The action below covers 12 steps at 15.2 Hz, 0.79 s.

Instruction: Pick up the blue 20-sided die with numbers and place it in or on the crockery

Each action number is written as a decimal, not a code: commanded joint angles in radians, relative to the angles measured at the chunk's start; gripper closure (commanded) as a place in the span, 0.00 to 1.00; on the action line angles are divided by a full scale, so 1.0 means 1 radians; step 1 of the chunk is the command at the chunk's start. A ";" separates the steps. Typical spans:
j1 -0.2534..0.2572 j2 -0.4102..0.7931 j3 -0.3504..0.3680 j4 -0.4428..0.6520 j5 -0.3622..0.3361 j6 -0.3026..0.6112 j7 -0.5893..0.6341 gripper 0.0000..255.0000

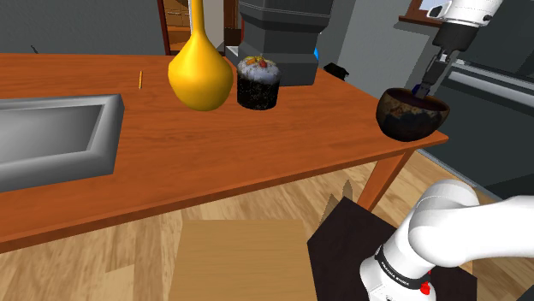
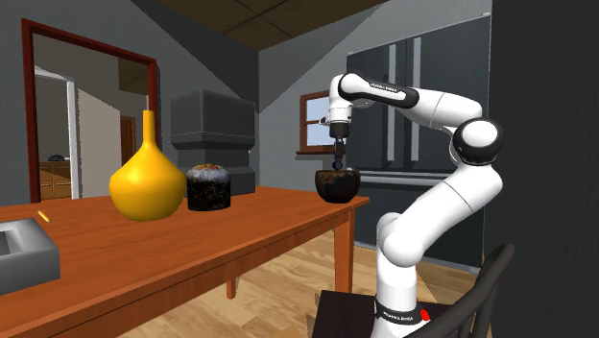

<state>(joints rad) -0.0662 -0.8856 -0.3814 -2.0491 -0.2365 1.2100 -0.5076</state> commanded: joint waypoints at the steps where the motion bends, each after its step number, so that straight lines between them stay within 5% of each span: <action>1: 0.000 0.000 0.000 0.000 0.000 0.000 0.000 0.00; 6: 0.000 0.000 0.000 0.000 0.000 0.000 0.000 0.00; 10: 0.020 0.090 0.002 0.194 0.016 -0.104 -0.019 0.00; 12: 0.020 0.090 0.002 0.194 0.016 -0.104 -0.019 0.00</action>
<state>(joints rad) -0.0483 -0.8034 -0.3785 -1.8706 -0.2207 1.1141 -0.5240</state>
